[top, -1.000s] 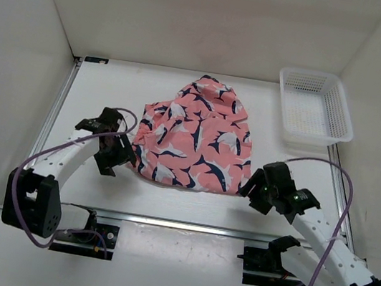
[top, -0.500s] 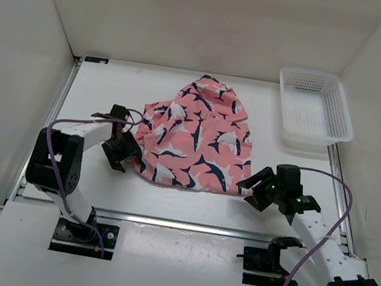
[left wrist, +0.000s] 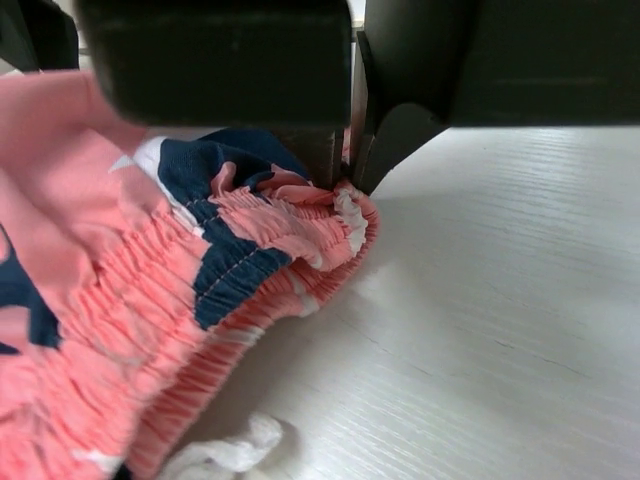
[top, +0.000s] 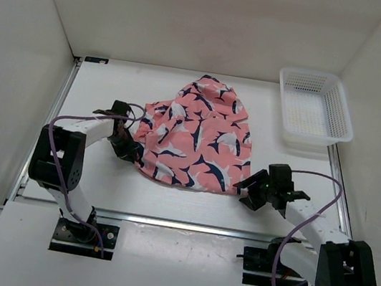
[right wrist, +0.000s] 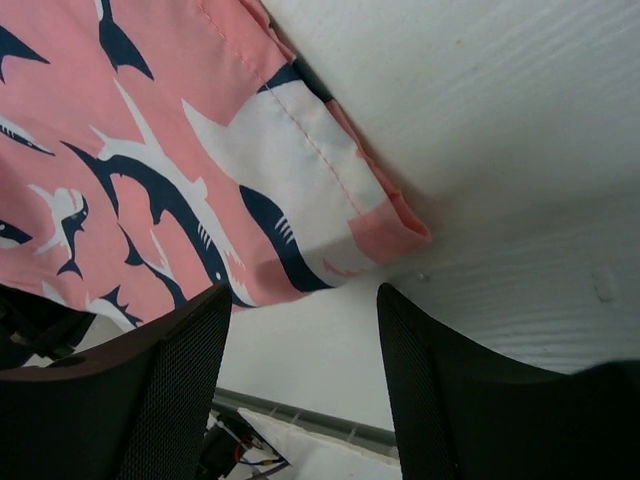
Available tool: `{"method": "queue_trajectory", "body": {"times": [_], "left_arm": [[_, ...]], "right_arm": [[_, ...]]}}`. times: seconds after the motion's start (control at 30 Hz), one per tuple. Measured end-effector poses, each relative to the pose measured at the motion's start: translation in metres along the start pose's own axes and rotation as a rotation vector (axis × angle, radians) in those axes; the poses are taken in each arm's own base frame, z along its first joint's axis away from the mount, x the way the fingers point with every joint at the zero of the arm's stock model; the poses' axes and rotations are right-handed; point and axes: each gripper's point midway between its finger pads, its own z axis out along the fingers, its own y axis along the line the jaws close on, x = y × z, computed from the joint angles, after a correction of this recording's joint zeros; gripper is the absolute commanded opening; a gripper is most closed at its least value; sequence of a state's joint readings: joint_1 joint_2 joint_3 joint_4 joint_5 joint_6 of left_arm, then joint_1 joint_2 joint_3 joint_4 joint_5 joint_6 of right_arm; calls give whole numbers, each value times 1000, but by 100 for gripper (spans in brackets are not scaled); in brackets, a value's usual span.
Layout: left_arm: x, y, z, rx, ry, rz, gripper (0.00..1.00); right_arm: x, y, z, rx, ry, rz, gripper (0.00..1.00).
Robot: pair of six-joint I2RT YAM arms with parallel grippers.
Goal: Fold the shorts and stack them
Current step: Flatten the shorts out
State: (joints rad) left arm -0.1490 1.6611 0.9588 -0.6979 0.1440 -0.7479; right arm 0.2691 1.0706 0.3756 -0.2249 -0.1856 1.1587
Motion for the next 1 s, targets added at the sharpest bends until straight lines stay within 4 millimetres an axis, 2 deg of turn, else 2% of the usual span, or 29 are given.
{"method": "queue_trajectory", "body": {"times": [0.07, 0.1, 0.13, 0.2, 0.27, 0.3, 0.4, 0.47, 0.53, 0.6, 0.67, 0.8, 0.9, 1.0], "left_arm": [[0, -2, -3, 11, -6, 5, 10], [0, -3, -5, 17, -8, 7, 10], [-1, -5, -7, 26, -12, 9, 10], [-1, -8, -13, 47, -22, 17, 10], [-2, -13, -24, 64, -30, 31, 10], [-5, -18, -33, 76, -41, 41, 10], [-23, -41, -75, 129, -110, 84, 10], [-41, -64, -120, 190, -196, 126, 10], [-56, -85, -172, 258, -298, 173, 10], [-65, -104, -230, 326, -406, 223, 10], [-64, -116, -283, 389, -506, 273, 10], [-38, -123, -367, 496, -636, 370, 10], [-8, -123, -418, 606, -721, 451, 10], [28, -115, -462, 738, -782, 531, 10]], "right_arm": [[-2, 0, 7, 11, -16, -7, 41], [-3, 0, 9, 16, -22, -12, 13], [-6, -1, 12, 27, -43, -25, 1], [-14, 0, 16, 51, -77, -30, 0], [-26, 10, 15, 59, -119, -50, 0], [-34, 22, 10, 53, -146, -68, 0], [-62, 75, -13, -25, -252, -138, 0], [-80, 117, -41, -92, -331, -186, 0], [-93, 157, -78, -175, -411, -232, 0], [-100, 196, -125, -280, -487, -271, 0], [-103, 229, -176, -382, -559, -308, 0], [-99, 276, -278, -566, -694, -381, 0], [-89, 297, -348, -682, -782, -442, 0], [-77, 303, -409, -774, -862, -490, 0]]}}
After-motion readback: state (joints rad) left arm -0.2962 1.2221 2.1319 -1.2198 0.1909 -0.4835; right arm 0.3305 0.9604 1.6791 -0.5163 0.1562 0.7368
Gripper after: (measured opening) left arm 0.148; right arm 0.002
